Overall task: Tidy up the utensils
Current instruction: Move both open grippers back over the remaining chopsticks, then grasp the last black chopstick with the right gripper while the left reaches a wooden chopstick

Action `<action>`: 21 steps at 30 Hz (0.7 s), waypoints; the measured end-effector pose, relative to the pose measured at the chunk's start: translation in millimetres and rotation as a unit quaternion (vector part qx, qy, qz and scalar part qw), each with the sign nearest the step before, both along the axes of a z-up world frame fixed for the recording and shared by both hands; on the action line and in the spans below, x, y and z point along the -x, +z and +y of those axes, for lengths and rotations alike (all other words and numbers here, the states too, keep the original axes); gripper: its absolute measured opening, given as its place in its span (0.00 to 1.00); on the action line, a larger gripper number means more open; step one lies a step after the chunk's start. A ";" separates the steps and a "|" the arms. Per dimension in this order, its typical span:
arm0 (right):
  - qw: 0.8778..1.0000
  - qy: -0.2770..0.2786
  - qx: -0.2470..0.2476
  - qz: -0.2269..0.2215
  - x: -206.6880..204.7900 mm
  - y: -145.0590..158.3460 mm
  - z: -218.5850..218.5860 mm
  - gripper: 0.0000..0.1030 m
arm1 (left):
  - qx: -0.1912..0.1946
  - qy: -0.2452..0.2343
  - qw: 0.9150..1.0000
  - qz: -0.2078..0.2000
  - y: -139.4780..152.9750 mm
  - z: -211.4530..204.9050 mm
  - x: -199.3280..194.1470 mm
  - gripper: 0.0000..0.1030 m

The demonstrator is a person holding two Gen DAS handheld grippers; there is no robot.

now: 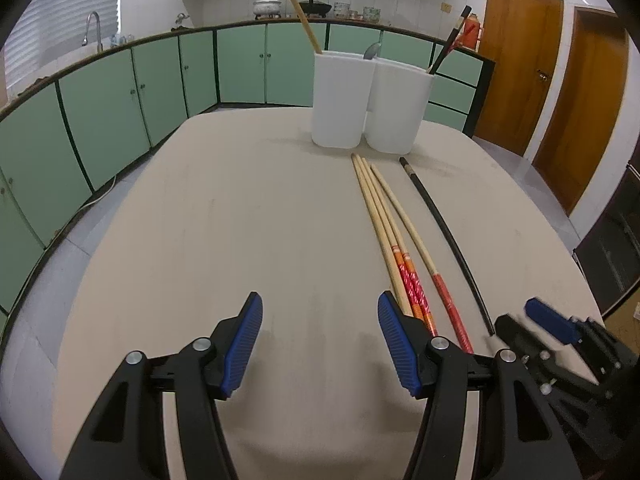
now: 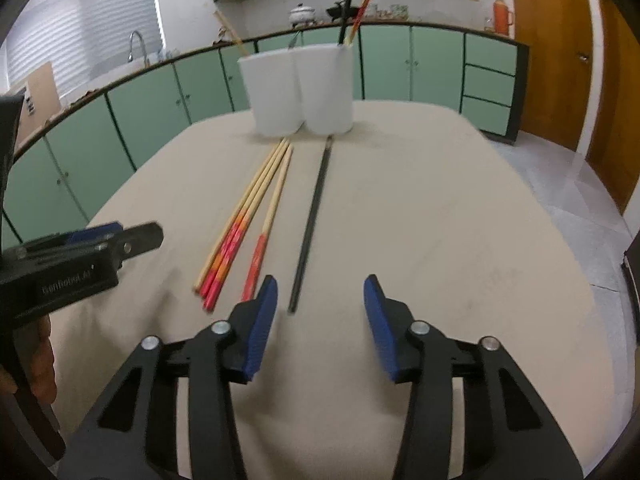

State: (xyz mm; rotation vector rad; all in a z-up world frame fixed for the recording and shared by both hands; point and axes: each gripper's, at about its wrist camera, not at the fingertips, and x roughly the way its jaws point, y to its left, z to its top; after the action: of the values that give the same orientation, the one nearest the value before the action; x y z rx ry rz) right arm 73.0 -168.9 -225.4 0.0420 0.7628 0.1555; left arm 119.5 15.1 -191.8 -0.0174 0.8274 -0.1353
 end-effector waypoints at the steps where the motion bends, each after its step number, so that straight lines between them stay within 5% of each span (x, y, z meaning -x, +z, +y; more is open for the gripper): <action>1: 1.000 0.002 0.002 0.003 -0.4 -1.3 1.0 0.38 | -0.001 0.000 1.000 0.000 -0.4 0.3 0.9 0.57; 21: 0.999 0.023 0.039 0.005 -3.6 -6.0 11.5 0.09 | 0.006 -0.012 1.000 0.017 -12.0 -2.4 6.6 0.57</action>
State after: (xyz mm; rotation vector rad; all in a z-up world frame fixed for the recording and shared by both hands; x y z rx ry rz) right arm 76.6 -157.5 -231.4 -0.0486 0.7792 0.1694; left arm 112.9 12.8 -203.8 -0.0220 0.8602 -0.1624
